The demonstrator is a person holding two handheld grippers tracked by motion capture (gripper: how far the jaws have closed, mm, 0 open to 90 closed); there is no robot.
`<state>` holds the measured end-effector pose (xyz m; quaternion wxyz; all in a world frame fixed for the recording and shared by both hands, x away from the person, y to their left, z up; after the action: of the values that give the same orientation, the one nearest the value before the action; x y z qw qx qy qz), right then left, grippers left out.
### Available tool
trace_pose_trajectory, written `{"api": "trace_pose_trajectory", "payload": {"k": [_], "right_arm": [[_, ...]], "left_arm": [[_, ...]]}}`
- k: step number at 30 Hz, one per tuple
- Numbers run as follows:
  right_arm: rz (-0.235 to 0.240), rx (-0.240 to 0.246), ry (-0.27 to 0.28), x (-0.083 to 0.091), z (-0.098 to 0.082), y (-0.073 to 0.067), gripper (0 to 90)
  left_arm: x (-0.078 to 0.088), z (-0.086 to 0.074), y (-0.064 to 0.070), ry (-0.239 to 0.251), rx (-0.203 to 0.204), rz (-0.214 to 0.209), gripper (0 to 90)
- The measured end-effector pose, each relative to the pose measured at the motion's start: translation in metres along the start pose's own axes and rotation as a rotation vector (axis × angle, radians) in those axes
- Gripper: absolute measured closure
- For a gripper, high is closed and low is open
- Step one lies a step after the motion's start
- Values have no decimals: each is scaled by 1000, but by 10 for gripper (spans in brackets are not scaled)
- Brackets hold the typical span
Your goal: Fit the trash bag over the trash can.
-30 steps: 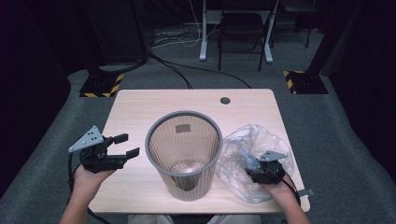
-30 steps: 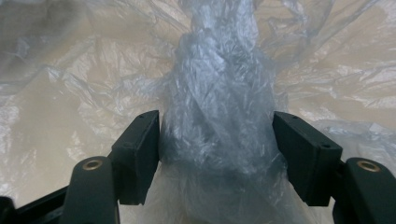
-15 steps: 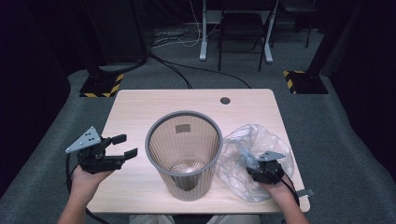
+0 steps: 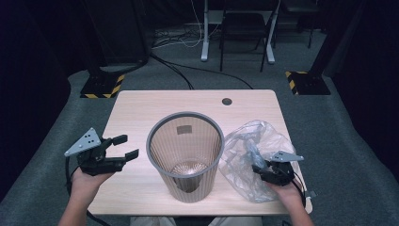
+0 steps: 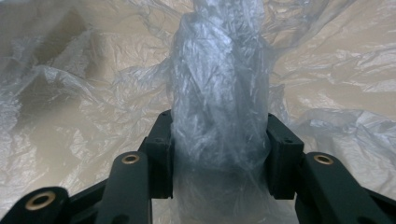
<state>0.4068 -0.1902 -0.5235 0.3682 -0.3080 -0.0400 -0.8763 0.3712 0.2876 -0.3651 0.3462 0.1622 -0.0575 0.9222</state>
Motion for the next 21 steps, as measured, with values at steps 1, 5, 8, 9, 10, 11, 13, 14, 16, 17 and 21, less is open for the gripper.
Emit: {"api": "trace_pose_trajectory", "payload": {"k": [1,5,8,9,10,11,13,14,16,17,21], "right_arm": [[1,2,13,3,2,-1,531],[15,19,60,13,9,-6,530],[28,22,91,21,15,-9,530],[30,24,100,23,16,-9,530],[34,23,108,26,18,-10,529],[38,21,115,28,20,-11,529],[45,18,135,33,24,-13,529],[51,17,144,35,26,-14,529],[54,23,154,40,30,-15,529],[57,27,156,41,32,-16,529],[73,40,153,48,41,-20,529]], "left_arm": [[0,0,0,0,0,0,276],[-1,0,3,4,-14,-3,279],[1,1,3,9,-12,-8,279],[2,1,4,10,-10,-10,278],[2,1,3,11,-10,-12,279],[3,1,3,12,-10,-11,279],[5,2,3,16,-11,-12,279],[5,2,3,19,-9,-14,279],[6,1,2,21,-5,-14,280],[6,1,2,20,-2,-15,280],[7,3,4,22,0,-25,282]]}}
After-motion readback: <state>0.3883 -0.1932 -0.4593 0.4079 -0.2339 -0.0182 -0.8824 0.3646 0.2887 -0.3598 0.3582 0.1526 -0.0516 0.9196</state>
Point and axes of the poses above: each handheld gripper's, and its own axes: x roughly backward along the jaws, z roughly out of its top, y roughly to its right, the point moved 6 cm from there along -x, roughly forward along the jaws, and after that the axes turned 7 degrees about z, right-handed, at the moved point
